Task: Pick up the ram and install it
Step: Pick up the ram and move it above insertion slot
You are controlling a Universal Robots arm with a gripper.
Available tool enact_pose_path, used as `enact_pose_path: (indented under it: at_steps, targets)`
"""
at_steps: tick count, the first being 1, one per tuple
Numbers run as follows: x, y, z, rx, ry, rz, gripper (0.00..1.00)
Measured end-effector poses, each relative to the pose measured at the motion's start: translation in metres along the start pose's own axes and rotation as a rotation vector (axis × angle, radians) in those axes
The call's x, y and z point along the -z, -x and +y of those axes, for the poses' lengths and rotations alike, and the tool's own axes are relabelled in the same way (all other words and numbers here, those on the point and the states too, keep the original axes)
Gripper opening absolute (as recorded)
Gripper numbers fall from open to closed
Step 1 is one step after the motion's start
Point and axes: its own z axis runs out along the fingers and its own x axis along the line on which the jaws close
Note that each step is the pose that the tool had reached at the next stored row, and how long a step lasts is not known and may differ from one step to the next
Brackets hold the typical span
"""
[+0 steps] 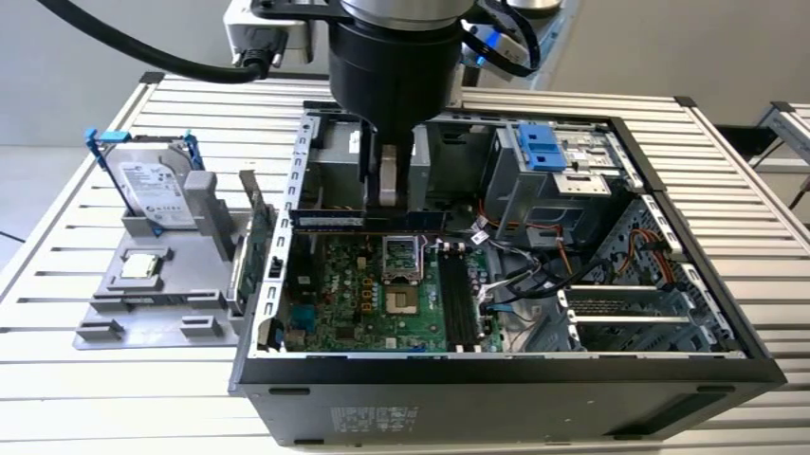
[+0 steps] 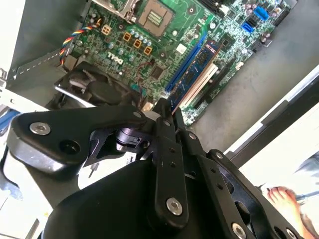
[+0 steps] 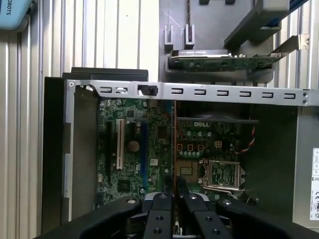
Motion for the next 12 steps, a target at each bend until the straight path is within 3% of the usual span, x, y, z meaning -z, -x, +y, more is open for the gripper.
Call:
enact_pose_path:
  at_steps: [8,9,12]
  targets:
    - [0.0006,-0.0001,-0.0127,0.000,0.0001,0.0000,0.00]
    - [0.0009,-0.0002,-0.0211,0.000,0.0003,0.0000,0.00]
    - [0.0012,-0.0003,-0.0279,0.000,0.0005,-0.0001,0.00]
